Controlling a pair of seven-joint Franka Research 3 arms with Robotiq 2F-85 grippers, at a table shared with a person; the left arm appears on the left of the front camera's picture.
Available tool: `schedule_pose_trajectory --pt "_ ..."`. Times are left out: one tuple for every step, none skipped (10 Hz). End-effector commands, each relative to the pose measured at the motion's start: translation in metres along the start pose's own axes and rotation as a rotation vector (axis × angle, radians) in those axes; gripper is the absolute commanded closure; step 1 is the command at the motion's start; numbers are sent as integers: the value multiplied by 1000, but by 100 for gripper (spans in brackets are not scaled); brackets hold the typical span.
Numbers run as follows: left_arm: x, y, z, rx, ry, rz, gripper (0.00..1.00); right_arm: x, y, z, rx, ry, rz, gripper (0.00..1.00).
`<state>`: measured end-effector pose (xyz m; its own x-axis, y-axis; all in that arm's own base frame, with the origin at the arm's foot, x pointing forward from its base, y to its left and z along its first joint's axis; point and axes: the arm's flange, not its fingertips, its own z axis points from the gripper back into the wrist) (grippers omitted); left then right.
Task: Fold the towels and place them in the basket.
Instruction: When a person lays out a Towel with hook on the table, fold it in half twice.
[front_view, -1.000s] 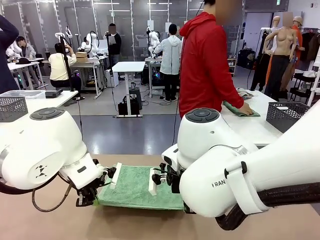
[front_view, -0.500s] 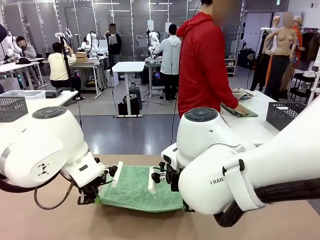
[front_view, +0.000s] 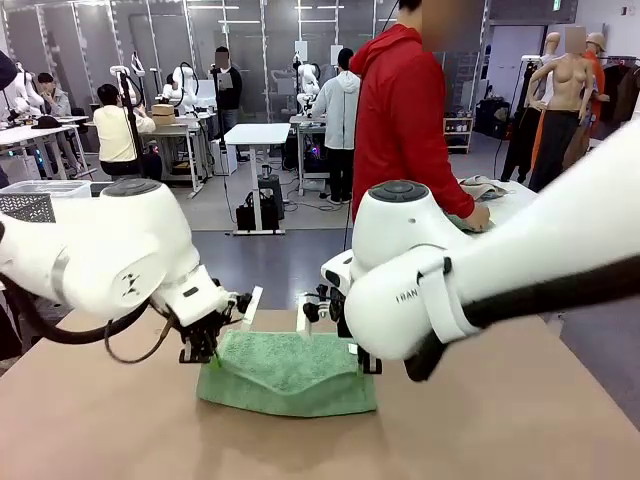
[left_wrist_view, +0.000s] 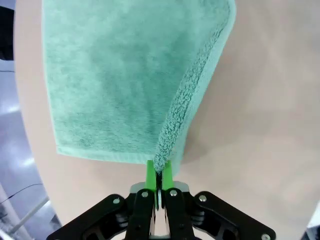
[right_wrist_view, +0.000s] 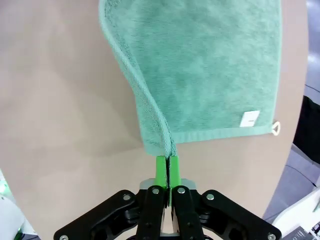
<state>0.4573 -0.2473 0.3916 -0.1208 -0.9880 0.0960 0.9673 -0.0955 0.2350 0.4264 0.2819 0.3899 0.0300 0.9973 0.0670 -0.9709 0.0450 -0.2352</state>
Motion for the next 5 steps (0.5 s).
schedule_pose_trajectory --pt "5 36 0 -43 4 12 95 8 -30 4 33 -9 28 97" --pt "9 55 -4 -53 11 23 95 13 -49 4 25 2 25 97" --pt "11 68 -8 -60 17 40 95 16 -64 3 26 5 23 97" --pt "12 78 -10 -66 24 57 95 19 -76 2 20 21 20 97" --pt "13 86 -12 -71 22 68 95 21 -87 0 19 30 19 97"
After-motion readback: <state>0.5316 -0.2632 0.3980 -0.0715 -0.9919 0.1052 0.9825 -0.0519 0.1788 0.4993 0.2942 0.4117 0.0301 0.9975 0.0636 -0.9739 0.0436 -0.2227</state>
